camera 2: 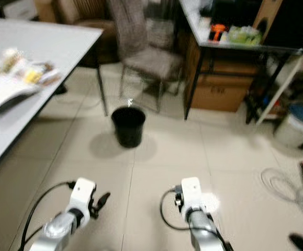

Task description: Picking trash to rubbish bin

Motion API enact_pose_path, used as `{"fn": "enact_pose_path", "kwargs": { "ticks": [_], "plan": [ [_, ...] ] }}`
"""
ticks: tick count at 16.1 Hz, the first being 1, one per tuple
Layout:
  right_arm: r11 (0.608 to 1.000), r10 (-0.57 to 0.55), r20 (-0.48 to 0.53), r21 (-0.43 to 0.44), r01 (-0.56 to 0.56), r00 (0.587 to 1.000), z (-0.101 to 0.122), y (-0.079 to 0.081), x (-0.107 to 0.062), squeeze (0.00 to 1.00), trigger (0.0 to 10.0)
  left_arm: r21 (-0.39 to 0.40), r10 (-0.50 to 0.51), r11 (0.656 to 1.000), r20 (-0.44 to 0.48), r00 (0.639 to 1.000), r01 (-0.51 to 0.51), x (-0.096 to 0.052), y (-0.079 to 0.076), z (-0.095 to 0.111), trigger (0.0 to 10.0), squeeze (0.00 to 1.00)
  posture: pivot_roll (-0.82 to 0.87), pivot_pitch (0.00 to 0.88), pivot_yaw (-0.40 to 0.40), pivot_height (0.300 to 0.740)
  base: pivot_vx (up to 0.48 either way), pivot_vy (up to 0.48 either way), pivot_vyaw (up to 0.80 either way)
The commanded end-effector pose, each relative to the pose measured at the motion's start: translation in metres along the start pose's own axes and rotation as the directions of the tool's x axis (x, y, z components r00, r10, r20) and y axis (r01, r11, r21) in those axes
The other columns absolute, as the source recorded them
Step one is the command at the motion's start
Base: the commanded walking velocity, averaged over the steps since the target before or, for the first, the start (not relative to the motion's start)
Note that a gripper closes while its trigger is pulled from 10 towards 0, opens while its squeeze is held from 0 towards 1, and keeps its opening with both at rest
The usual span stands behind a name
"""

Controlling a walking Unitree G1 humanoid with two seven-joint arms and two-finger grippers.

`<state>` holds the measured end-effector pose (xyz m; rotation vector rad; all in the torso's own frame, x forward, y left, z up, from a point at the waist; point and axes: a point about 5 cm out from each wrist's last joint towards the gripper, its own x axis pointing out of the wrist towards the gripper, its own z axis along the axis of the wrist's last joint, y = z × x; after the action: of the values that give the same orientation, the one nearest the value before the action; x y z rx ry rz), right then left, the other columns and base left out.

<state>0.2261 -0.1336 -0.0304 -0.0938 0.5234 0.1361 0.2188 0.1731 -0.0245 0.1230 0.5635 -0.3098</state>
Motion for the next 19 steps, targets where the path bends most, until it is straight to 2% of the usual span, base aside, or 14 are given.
{"fn": "enact_pose_path", "kwargs": {
  "ticks": [1, 10, 12, 19],
  "plan": [
    [1.0, -0.007, -0.011, -0.002, 0.007, 1.0, -0.0034, -0.0029, -0.0014, 0.0, 10.0, 0.001, -0.003, 1.0, -0.012, 1.0, 0.003, -0.0018, -0.0009, -0.0039, 10.0, 0.0, 0.0, 0.0, -0.024, 0.74, -0.48, 0.0, 0.0],
    [1.0, 0.007, -0.007, -0.019, -0.007, 1.0, -0.002, -0.0005, 0.0006, 0.0, 10.0, 0.013, 0.003, 1.0, -0.012, 1.0, -0.003, -0.0029, 0.001, -0.0042, 10.0, 0.0, 0.01, 0.0, -0.031, 0.74, -0.48, 0.0, 0.0],
    [1.0, 0.009, -0.007, -0.021, -0.009, 1.0, -0.0022, 0.0001, 0.0006, 0.0, 10.0, 0.076, 0.023, 0.997, -0.03, 0.999, -0.021, -0.0037, 0.0031, -0.0058, 10.0, 0.0, 0.01, 0.0, -0.031, 0.74, 0.0, 0.0, 0.0],
    [0.999, 0.017, -0.01, -0.027, -0.017, 1.0, -0.0049, 0.002, -0.0004, 0.0, 10.0, 0.083, 0.043, 0.996, -0.021, 0.999, -0.041, -0.0069, 0.0035, -0.0077, 10.0, 0.0, 0.02, 0.0, -0.034, 0.74, 0.0, 0.0, 0.0]
  ]
}}
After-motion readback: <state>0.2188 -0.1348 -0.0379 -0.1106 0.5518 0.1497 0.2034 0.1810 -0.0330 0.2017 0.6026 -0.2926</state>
